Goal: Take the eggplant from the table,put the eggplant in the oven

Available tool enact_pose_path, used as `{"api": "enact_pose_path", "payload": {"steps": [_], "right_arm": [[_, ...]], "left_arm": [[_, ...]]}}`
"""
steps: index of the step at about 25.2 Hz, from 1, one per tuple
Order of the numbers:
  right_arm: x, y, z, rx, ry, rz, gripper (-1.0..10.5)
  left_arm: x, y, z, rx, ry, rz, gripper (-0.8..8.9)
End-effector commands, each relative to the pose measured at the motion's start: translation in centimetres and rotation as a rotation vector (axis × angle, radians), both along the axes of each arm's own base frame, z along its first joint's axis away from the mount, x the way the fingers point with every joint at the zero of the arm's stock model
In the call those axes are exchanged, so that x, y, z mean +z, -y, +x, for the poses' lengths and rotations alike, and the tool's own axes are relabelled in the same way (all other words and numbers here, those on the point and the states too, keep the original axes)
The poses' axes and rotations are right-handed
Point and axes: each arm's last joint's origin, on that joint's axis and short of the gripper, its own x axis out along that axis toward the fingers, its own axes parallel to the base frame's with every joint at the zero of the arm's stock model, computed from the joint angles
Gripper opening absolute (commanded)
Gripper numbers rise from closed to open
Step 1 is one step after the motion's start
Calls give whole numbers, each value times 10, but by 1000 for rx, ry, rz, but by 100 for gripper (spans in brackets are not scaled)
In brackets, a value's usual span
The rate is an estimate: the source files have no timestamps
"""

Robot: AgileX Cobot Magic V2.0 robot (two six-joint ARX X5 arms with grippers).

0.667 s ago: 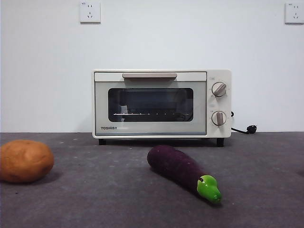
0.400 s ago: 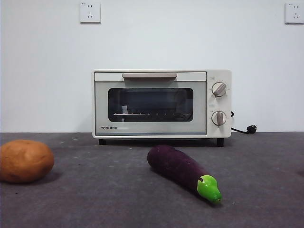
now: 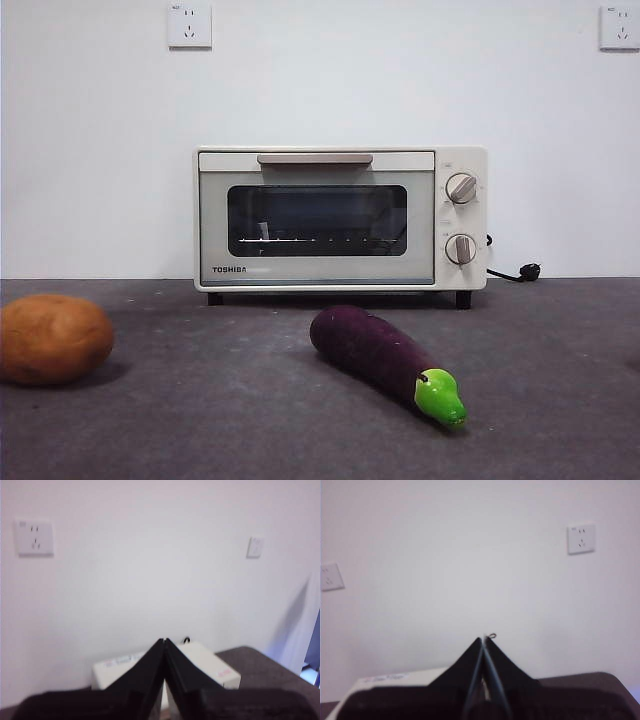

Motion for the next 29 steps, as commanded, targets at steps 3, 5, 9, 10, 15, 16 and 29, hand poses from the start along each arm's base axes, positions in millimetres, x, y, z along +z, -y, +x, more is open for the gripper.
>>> {"api": "enact_pose_path", "payload": {"steps": [3,5,9,10,15,16,29], "right_arm": [[20,-1,1,25,-4,-6,-8],[26,-1,2,35,-15,-4,-8],[31,-2,3,76,-21,-8,-8],[32,-3,3,80,-21,-8,-8],[30,-3,4,82,-41,-8,-8],[30,-3,4,83,-45,-7,-8],[32,-7,6,234,-26,8,184]], "left_arm": [[22,3,-2,-26,18,-4,-5],[27,4,-1,-35,13,-3,-5],[29,6,2,-52,3,-2,-5],[29,7,3,-56,-1,-1,-5],[26,8,10,-62,-26,7,-5],[25,9,11,-62,-33,8,-5],[22,10,22,-62,-63,14,-5]]}}
